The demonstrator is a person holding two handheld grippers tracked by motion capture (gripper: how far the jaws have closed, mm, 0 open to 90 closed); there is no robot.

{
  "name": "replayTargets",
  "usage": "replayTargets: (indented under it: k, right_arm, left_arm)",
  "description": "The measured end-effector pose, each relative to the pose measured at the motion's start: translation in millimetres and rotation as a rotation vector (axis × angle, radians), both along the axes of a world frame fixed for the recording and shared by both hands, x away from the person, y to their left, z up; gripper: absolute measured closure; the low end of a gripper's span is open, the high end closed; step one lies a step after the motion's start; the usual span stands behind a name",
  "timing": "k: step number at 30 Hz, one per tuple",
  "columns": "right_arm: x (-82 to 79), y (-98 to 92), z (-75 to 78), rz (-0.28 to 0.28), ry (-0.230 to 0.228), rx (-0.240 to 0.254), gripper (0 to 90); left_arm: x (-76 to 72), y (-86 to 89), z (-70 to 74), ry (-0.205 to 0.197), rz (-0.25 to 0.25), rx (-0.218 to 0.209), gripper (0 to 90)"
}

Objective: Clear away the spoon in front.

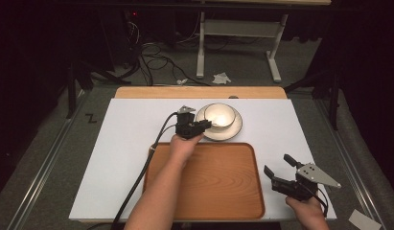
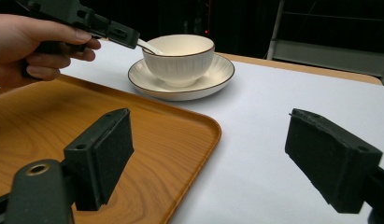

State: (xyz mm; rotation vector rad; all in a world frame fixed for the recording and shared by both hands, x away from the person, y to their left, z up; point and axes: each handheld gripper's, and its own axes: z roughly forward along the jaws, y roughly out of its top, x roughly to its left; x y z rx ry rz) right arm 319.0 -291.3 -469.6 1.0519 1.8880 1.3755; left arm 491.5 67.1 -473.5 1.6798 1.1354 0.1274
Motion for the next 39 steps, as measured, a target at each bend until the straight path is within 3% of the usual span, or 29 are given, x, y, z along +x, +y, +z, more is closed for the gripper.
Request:
replayTargets:
  k: [12, 14, 28, 32, 39]
  right_arm:
    - [0.1, 0.5, -2.2, -0.017, -0.001, -0.007, 16.5]
    - [0.2, 0.7, -2.2, -0.013, -0.001, -0.006, 16.5]
    - [-0.6, 2.1, -3.3, 0.005, -0.002, -0.02, 16.6]
    - [-0.8, 2.4, -3.8, 0.008, 0.004, -0.022, 16.5]
    - [-0.8, 3.3, -5.0, 0.014, 0.002, -0.027, 16.4]
  left_arm:
    - [-0.3, -0.3, -1.2, -0.011, -0.015, 0.006, 80.6]
    - [-0.4, -0.7, -1.5, -0.014, -0.015, 0.005, 85.1]
    - [-0.4, -2.2, -4.0, -0.016, -0.026, 0.017, 85.5]
    - [-0.9, -2.9, -3.1, -0.029, -0.027, 0.01, 85.4]
    - [-3.6, -4.6, -1.0, -0.071, -0.03, 0.042, 85.4]
